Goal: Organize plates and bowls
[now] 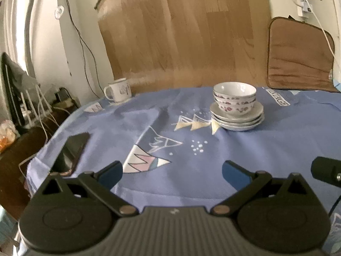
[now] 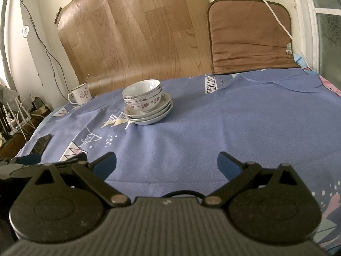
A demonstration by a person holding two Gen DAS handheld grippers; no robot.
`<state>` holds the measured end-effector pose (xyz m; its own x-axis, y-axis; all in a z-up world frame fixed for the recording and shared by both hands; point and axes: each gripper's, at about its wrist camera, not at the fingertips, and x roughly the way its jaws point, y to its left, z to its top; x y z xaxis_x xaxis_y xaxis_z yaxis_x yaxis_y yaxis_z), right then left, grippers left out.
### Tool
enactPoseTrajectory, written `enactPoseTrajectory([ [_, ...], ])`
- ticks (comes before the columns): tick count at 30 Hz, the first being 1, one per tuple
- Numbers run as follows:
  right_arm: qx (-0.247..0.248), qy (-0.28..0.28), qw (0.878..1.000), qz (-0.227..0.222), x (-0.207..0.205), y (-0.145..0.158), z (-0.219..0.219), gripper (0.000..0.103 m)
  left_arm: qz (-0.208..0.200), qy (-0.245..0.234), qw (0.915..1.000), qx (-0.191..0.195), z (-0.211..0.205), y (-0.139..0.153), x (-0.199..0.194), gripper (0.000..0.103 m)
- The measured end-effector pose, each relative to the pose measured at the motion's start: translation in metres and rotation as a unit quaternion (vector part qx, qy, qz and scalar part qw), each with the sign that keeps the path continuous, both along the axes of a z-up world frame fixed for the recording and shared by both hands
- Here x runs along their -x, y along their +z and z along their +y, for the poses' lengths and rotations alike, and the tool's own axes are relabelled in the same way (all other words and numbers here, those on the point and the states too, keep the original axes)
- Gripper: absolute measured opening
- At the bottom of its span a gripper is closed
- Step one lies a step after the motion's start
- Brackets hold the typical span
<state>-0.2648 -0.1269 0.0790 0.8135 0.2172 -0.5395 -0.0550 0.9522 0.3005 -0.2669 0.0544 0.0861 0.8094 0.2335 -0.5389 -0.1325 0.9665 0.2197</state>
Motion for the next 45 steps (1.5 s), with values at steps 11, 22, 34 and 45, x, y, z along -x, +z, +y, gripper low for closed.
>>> enactPoseTrajectory([
  [11, 0.0, 0.001, 1.0, 0.0, 0.0, -0.0001, -0.0007, 0.102, -0.003, 0.002, 0.9999, -0.016, -0.002, 0.0006, -0.0012, 0.103],
  [22, -0.001, 0.0, 1.0, 0.0, 0.0003, -0.0004, -0.0003, 0.102, -0.001, 0.008, 0.9996, -0.027, -0.0037, -0.0006, -0.0013, 0.103],
  [34, -0.001, 0.0, 1.0, 0.0, 0.0001, -0.0007, -0.0002, 0.102, 0.001, 0.012, 0.9996, -0.028, -0.0017, -0.0001, -0.0017, 0.103],
  [45, -0.001, -0.001, 1.0, 0.0, 0.0003, -0.001, 0.0003, 0.102, 0.008, 0.009, 0.9995, -0.03, -0.0008, -0.0016, -0.0026, 0.103],
])
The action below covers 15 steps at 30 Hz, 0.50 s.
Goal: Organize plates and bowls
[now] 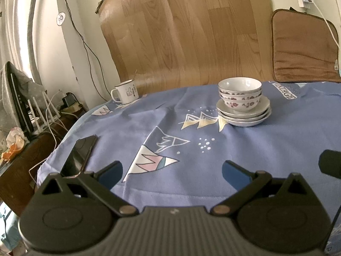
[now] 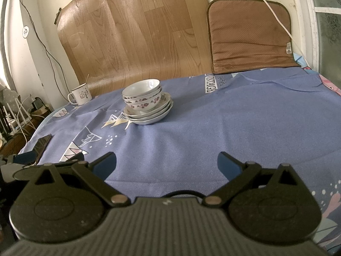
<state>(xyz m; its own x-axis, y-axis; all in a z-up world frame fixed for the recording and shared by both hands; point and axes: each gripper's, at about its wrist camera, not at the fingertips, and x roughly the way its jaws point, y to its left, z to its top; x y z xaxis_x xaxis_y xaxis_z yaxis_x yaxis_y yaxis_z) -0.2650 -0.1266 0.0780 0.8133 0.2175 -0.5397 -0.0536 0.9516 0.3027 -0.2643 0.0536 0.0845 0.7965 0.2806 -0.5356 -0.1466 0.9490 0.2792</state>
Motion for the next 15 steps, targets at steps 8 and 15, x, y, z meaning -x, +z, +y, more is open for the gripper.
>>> enactPoseTrajectory([
  [8, 0.0, 0.0, 1.0, 0.0, -0.0003, 0.0001, -0.0002, 0.102, 0.005, -0.003, 1.0, -0.001, 0.001, -0.0007, -0.0013, 0.103],
  [15, 0.0, -0.001, 1.0, 0.0, -0.0002, 0.0002, 0.0001, 0.102, 0.009, -0.005, 0.9999, -0.002, 0.0011, -0.0018, -0.0029, 0.103],
])
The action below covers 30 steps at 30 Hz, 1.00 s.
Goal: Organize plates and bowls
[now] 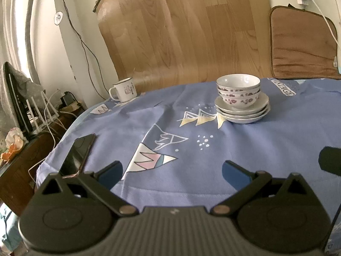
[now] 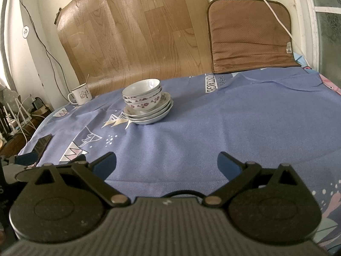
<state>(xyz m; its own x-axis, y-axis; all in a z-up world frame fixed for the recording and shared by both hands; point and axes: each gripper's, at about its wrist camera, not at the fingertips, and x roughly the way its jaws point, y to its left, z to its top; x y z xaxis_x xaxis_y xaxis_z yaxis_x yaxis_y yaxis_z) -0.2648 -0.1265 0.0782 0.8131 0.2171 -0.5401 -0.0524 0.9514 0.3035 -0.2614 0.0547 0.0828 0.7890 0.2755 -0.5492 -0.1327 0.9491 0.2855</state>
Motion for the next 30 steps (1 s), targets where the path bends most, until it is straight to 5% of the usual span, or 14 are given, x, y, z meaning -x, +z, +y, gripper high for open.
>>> enactPoseTrajectory([
  [30, -0.001, 0.0, 1.0, 0.0, 0.0001, -0.0007, -0.0005, 0.102, 0.01, -0.01, 0.9999, 0.003, -0.001, -0.0025, -0.0028, 0.103],
])
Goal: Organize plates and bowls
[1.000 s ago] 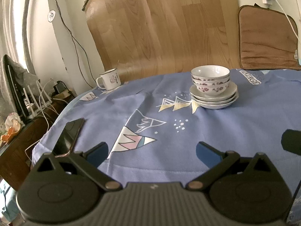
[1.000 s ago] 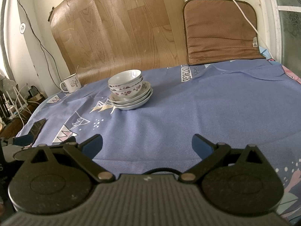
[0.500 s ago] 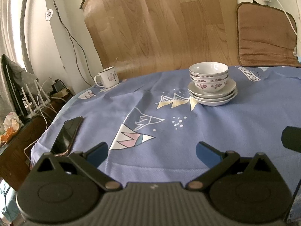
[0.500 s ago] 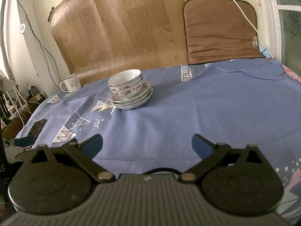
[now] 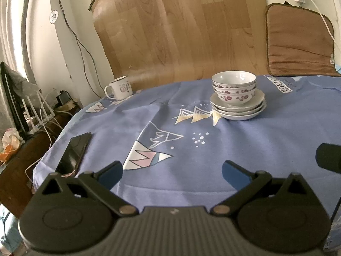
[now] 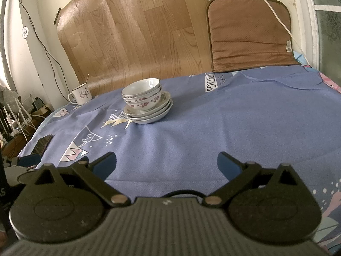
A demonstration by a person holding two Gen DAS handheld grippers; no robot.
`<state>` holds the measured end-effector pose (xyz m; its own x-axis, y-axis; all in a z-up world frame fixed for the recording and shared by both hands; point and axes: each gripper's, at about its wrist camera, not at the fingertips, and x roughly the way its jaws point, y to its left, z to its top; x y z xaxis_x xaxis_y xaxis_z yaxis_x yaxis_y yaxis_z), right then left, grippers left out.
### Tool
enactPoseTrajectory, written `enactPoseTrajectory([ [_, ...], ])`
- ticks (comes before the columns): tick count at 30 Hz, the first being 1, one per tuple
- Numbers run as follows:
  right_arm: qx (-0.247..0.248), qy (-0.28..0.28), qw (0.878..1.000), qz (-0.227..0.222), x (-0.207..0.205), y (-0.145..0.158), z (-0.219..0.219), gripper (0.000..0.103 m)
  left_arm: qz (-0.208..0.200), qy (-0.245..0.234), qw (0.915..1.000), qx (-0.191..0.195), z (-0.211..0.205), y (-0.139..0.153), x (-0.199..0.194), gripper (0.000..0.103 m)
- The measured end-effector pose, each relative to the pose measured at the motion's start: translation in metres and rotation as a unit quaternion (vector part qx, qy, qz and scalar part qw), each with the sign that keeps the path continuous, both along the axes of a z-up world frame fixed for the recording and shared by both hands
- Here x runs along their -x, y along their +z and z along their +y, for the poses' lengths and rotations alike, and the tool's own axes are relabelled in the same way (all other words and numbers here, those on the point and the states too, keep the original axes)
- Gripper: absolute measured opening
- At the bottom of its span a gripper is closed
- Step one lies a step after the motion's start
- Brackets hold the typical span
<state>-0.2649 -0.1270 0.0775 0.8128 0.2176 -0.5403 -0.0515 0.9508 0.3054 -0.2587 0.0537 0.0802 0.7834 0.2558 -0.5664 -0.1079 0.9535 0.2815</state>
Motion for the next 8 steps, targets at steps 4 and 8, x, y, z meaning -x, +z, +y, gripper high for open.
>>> enactPoseTrajectory([
  [4, 0.0, 0.0, 1.0, 0.0, 0.0001, -0.0003, 0.0, 0.102, -0.005, -0.005, 1.0, 0.0, 0.0002, 0.0009, 0.0018, 0.103],
  [8, 0.0, 0.001, 1.0, 0.0, -0.0003, -0.0001, -0.0007, 0.102, -0.016, -0.011, 0.9998, 0.003, 0.0006, 0.0033, 0.0038, 0.103],
])
